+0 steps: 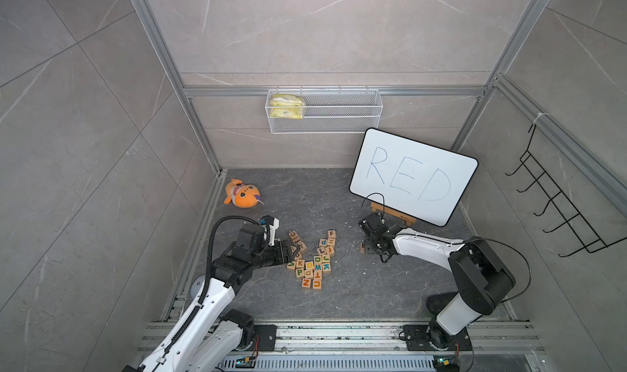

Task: Assemble the uppercase word "red" with letter blocks
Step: Place the letter block at the center of the board.

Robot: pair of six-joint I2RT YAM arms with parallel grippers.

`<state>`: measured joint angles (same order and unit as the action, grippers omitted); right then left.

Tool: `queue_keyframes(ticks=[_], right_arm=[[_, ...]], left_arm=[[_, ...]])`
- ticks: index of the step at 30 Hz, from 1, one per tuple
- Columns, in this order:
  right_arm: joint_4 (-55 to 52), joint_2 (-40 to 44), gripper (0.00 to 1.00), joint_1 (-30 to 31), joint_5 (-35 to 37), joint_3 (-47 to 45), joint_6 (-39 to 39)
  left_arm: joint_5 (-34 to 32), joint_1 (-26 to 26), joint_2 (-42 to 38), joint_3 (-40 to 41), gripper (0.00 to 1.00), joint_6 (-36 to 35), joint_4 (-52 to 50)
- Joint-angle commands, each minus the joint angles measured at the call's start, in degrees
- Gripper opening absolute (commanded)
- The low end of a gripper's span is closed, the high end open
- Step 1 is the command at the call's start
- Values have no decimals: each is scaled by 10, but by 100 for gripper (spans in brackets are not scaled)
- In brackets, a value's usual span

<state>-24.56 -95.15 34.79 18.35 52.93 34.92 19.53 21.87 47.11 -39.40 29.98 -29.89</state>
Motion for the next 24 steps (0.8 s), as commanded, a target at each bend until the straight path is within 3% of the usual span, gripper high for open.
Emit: queue_keyframes(ticks=[1, 24], right_arm=[[-5, -6, 41, -2, -7, 2, -4], [-12, -5, 38, -2, -6, 8, -6]], left_arm=[[-1, 2, -8, 3, 67, -7, 16], [-2, 2, -8, 2, 67, -7, 16]])
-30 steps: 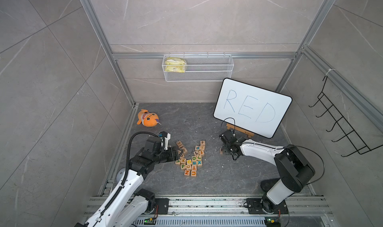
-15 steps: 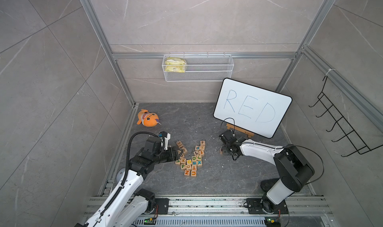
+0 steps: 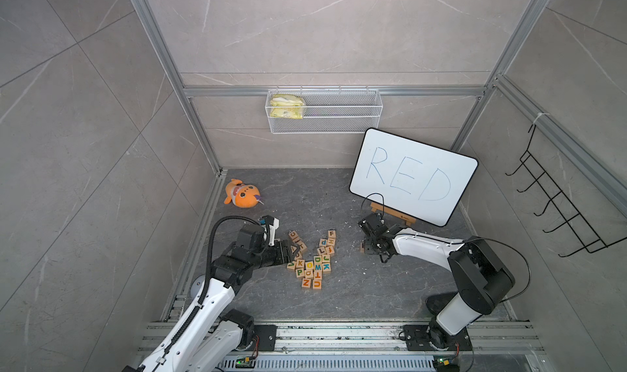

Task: Assemble the uppercase word "red" with letter blocks
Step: Place the letter block at the center of the board.

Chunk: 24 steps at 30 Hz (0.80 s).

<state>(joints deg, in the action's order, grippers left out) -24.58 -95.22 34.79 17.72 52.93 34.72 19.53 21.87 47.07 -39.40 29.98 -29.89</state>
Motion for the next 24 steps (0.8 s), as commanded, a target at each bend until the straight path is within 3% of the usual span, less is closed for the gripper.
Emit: queue_keyframes(ticks=[1, 14, 24], right_arm=[[-13, -3, 38, -3, 1, 8, -4], [-30, 58, 42, -3, 0, -4, 0], [-48, 245, 41, -2, -1, -54, -40]], left_arm=[[-2, 2, -8, 2, 67, -7, 15], [7, 1, -8, 0, 68, -6, 16], [-23, -1, -15, -9, 70, -13, -2]])
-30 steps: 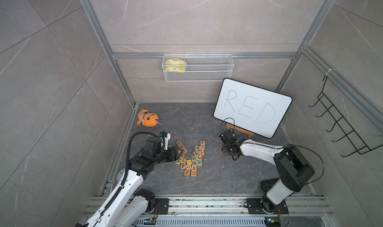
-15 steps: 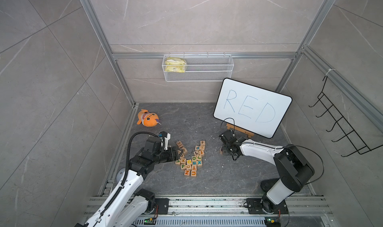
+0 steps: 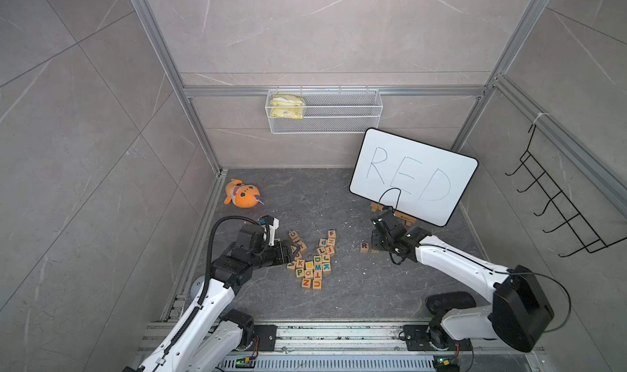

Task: Assemble the uppercase word "red" with letter blocks
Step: Place the letter block at the center of the board.

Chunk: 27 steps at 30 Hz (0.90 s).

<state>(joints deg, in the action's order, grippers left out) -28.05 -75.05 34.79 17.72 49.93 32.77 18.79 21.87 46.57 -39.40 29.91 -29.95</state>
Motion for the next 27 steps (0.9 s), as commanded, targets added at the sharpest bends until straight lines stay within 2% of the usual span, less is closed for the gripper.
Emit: queue_keyframes(ticks=[1, 4, 10, 27], right_arm=[[-6, 68, 41, -2, -5, -36, -21], [19, 114, 41, -2, -28, -64, -28], [37, 143, 40, -1, -61, -80, -32], [42, 119, 40, -2, -77, -70, -43]], left_arm=[[-21, -3, -12, -10, 71, -13, -4], [-42, -4, -16, -11, 72, -13, -10], [-63, -8, -16, -13, 73, -14, -18], [-66, -19, -2, -18, 73, -12, -26]])
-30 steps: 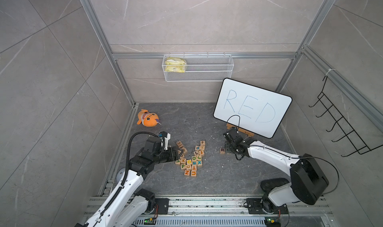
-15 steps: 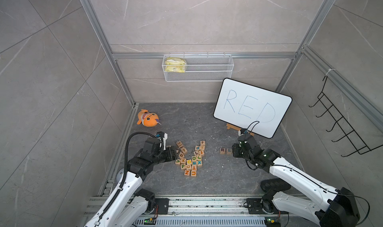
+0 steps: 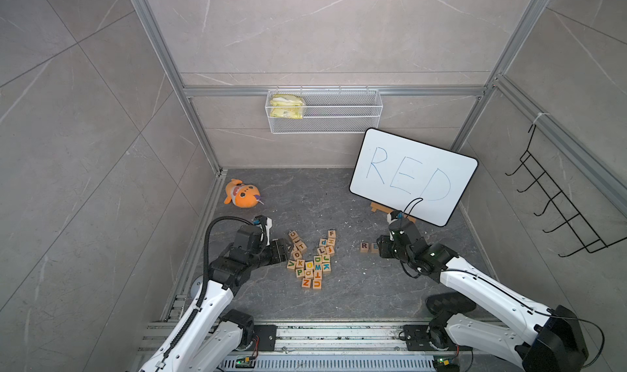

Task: Assemble the uppercase word "red" with letter blocks
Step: Pick up the letter block from the center of the board.

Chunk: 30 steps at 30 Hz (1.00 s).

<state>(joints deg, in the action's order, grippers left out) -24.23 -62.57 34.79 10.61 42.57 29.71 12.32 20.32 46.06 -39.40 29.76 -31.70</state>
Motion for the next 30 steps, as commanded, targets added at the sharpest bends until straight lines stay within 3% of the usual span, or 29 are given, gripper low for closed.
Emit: queue_keyframes(ticks=[1, 19, 26, 30], right_arm=[[4, -7, 39, -1, -6, 4, -12], [13, -28, 39, 16, -36, 24, -21], [-18, -123, 38, 124, 30, 104, -28], [0, -190, 38, 179, 22, 144, -16]], left_arm=[[-1, -5, 5, -19, 73, -10, -9], [-5, -9, 10, -21, 73, -8, -14], [-29, -10, 23, -33, 74, -3, -35], [-43, -11, 25, -37, 74, -3, -43]])
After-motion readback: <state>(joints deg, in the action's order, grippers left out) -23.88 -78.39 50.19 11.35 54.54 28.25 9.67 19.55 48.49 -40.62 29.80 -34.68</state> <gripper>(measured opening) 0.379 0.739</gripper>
